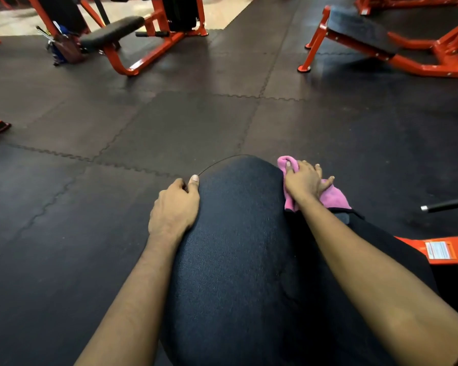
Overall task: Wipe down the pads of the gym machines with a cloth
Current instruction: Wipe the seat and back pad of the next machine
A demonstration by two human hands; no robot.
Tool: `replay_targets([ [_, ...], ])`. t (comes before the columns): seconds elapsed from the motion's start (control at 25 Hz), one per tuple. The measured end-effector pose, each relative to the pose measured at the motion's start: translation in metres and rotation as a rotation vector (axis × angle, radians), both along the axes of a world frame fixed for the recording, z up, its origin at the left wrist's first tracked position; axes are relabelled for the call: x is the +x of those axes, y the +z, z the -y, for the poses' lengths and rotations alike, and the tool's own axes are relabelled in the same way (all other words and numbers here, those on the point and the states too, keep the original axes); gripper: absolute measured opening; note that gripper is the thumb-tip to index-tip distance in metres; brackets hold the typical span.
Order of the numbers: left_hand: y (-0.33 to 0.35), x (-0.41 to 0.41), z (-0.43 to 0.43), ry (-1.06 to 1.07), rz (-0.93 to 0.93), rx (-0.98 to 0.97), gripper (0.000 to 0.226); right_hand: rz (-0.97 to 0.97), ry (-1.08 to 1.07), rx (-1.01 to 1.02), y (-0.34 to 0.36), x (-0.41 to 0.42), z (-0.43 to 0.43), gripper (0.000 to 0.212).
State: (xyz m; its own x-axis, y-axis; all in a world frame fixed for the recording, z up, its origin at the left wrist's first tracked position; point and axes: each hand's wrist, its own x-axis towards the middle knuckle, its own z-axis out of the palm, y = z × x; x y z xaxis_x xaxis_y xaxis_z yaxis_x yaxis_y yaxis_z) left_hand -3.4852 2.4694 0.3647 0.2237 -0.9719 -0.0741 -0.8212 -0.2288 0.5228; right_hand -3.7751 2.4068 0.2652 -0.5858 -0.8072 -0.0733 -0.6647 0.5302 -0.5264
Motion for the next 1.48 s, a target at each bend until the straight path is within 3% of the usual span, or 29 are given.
replay_targets([
  [0.12, 0.001, -0.001, -0.002, 0.002, 0.006, -0.026, 0.054, 0.075, 0.15, -0.154, 0.026, 0.044, 0.003, 0.044],
  [0.2, 0.002, -0.001, -0.002, 0.004, 0.009, -0.019, 0.054, 0.107, 0.4, -0.283, 0.054, 0.093, 0.002, 0.037],
  [0.32, 0.005, -0.001, -0.004, 0.004, 0.002, -0.011, 0.053, -0.001, 0.684, -0.363, 0.076, 0.142, -0.006, 0.033],
  [0.8, 0.008, -0.001, -0.009, 0.006, -0.047, -0.003, 0.055, 0.095, 0.202, -0.219, -0.014, -0.012, -0.052, 0.049],
  [0.96, 0.008, -0.003, -0.01, 0.0, -0.028, -0.021, 0.054, 0.15, 0.053, -0.137, -0.027, -0.032, -0.067, 0.04],
  [1.12, 0.009, -0.003, -0.009, -0.004, -0.031, -0.016, 0.054, 0.195, 0.298, -0.39, 0.008, 0.038, -0.043, 0.043],
  [1.28, 0.008, 0.0, -0.009, -0.016, -0.056, -0.008, 0.056, 0.102, 0.643, -0.442, 0.055, 0.127, -0.044, 0.037],
  [1.48, 0.007, 0.003, -0.008, -0.018, -0.081, 0.012, 0.056, 0.065, 0.59, -0.436, 0.026, 0.083, -0.058, 0.041],
])
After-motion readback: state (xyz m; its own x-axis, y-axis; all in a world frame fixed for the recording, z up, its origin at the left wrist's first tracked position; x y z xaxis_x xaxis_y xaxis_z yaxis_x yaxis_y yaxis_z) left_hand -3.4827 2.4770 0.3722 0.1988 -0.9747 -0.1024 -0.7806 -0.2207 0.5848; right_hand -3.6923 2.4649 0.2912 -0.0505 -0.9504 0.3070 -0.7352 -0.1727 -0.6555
